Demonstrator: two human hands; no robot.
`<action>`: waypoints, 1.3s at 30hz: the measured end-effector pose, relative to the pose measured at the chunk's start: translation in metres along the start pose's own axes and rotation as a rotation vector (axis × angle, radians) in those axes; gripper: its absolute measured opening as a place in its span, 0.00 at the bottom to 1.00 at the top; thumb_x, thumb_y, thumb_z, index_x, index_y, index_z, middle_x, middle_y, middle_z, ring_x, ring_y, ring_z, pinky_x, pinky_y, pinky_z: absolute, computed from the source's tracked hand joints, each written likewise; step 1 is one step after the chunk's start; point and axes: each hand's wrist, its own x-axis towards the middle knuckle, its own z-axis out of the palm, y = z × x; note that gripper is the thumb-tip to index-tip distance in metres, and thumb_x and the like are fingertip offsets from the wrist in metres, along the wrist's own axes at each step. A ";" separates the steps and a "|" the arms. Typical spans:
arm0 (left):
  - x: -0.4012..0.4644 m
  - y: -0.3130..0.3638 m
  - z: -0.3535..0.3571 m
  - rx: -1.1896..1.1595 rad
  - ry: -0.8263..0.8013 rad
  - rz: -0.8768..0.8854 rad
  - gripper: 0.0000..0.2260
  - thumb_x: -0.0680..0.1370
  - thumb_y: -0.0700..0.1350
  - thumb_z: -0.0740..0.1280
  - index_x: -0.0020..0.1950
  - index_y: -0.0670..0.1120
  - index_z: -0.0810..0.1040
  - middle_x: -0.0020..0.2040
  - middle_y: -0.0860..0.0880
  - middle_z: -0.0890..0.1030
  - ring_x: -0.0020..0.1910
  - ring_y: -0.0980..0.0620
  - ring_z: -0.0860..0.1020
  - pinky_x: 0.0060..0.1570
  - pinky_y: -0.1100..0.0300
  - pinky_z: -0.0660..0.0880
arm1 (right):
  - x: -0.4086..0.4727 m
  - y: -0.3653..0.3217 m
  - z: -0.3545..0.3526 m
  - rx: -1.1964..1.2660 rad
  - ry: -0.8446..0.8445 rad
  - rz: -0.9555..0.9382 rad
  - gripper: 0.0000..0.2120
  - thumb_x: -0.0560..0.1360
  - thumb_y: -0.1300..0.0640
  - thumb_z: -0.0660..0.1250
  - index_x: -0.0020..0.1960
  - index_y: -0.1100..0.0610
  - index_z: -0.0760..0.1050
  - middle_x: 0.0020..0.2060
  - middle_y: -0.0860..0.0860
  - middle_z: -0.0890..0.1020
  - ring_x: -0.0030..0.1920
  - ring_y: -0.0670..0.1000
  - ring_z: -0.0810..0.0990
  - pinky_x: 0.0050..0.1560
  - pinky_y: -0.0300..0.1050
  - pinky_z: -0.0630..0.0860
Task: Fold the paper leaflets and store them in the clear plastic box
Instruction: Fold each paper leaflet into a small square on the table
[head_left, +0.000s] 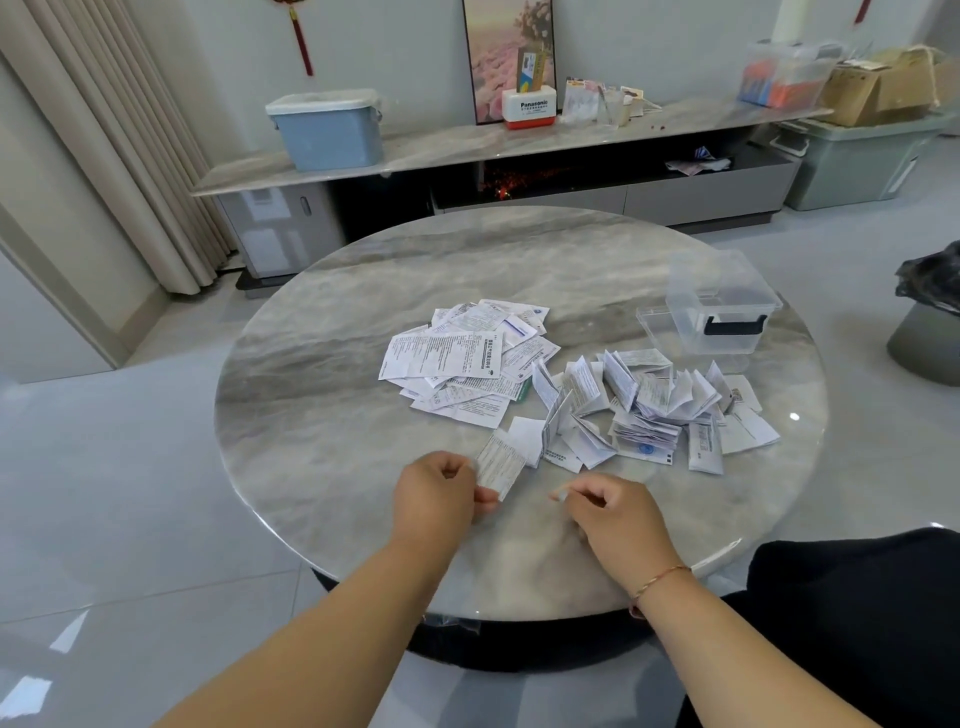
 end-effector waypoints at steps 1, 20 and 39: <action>0.006 -0.001 0.003 0.012 -0.021 -0.033 0.06 0.78 0.39 0.62 0.45 0.41 0.78 0.31 0.43 0.83 0.28 0.49 0.81 0.35 0.58 0.81 | 0.001 0.001 0.001 -0.007 -0.021 0.034 0.09 0.72 0.59 0.68 0.35 0.51 0.81 0.22 0.39 0.77 0.26 0.40 0.73 0.31 0.30 0.68; 0.162 0.055 0.042 0.937 0.001 0.309 0.28 0.68 0.60 0.72 0.60 0.45 0.71 0.58 0.46 0.76 0.58 0.45 0.73 0.56 0.51 0.72 | 0.006 0.004 0.010 -0.137 0.018 0.094 0.10 0.69 0.57 0.70 0.30 0.47 0.79 0.31 0.42 0.80 0.37 0.38 0.76 0.35 0.29 0.69; 0.103 0.040 0.040 1.028 -0.116 0.476 0.15 0.70 0.53 0.73 0.50 0.46 0.76 0.52 0.47 0.74 0.54 0.46 0.72 0.50 0.56 0.71 | 0.003 -0.001 0.009 -0.115 0.004 0.089 0.08 0.70 0.57 0.69 0.33 0.48 0.81 0.33 0.43 0.81 0.37 0.39 0.77 0.36 0.29 0.69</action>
